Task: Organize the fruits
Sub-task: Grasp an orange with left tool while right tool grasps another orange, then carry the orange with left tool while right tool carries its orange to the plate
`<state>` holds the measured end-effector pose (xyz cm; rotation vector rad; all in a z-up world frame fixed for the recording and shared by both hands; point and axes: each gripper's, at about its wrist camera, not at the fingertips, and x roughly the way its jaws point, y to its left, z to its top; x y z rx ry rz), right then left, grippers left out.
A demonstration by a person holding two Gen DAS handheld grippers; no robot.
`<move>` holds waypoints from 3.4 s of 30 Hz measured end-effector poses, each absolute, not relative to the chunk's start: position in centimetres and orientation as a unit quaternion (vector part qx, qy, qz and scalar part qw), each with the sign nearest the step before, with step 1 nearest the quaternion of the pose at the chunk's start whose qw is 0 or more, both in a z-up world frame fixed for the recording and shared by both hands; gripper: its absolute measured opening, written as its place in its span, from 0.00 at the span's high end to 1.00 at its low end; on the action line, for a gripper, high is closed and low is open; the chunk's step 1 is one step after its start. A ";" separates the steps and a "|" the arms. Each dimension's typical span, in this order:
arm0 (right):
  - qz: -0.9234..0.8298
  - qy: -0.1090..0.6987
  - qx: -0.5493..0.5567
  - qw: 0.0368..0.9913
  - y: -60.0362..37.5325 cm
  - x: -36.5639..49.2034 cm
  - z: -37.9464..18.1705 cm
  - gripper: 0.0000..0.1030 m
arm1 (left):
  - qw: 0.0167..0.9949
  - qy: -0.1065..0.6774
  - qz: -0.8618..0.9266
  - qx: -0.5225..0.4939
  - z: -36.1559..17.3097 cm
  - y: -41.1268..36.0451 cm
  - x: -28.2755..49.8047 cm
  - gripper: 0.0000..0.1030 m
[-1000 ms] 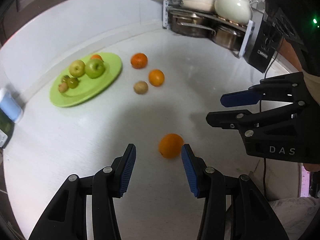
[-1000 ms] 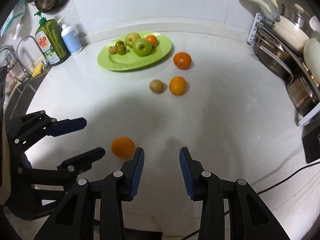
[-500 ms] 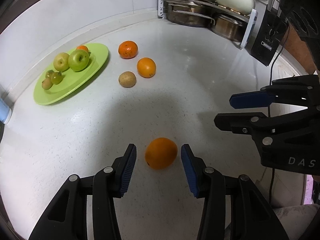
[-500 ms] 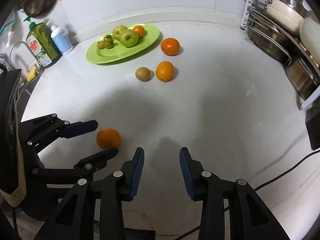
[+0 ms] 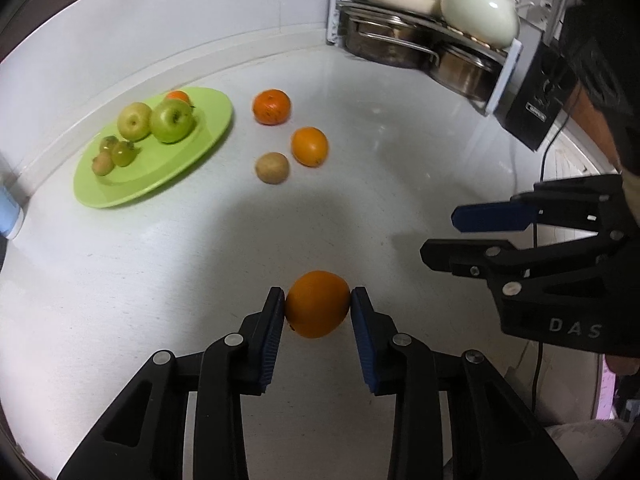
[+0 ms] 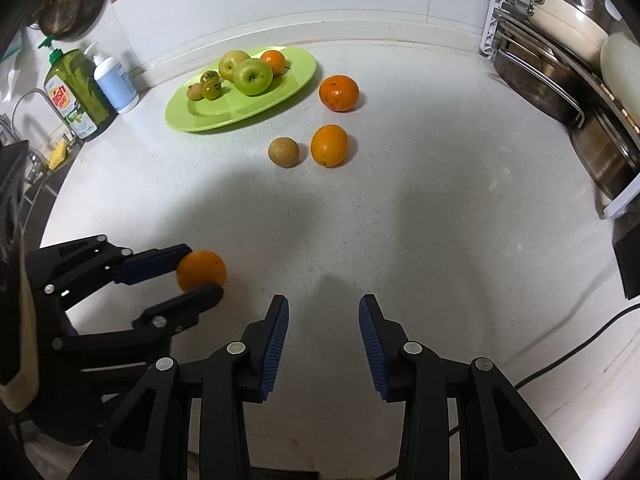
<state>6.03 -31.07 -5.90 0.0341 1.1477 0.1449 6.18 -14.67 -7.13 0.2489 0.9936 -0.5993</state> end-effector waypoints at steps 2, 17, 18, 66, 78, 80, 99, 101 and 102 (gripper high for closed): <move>0.068 0.542 0.019 0.838 -31.0 6.2 -5.9 0.63 | 0.833 0.464 -0.277 0.119 -6.7 -14.4 6.4 0.67; 0.075 0.508 0.035 0.857 -30.1 10.3 -4.0 0.63 | 0.865 0.428 -0.240 0.105 -2.8 -12.6 10.2 0.67; 0.075 0.505 0.038 0.859 -30.2 10.7 -3.8 0.63 | 0.867 0.426 -0.236 0.102 -2.7 -12.6 10.5 0.67; 0.049 0.542 0.068 0.836 -30.6 19.5 -8.6 0.67 | 0.856 0.470 -0.198 0.079 -6.0 -12.6 18.5 0.67; 0.039 0.525 0.058 0.848 -30.5 18.8 -7.6 0.67 | 0.860 0.463 -0.203 0.069 -5.1 -12.0 18.0 0.67; 0.039 0.520 0.057 0.851 -30.4 18.7 -7.1 0.67 | 0.861 0.461 -0.204 0.066 -4.9 -11.8 17.9 0.67; 0.095 0.450 0.026 0.888 -25.6 18.9 -0.5 0.67 | 0.884 0.431 -0.175 0.040 -1.4 -7.3 18.2 0.67; 0.104 0.450 0.027 0.886 -24.9 19.4 -0.4 0.67 | 0.887 0.429 -0.167 0.043 -1.4 -6.8 18.8 0.67; 0.110 0.453 0.026 0.885 -24.4 19.8 -0.6 0.67 | 0.887 0.429 -0.164 0.045 -1.5 -6.6 19.1 0.67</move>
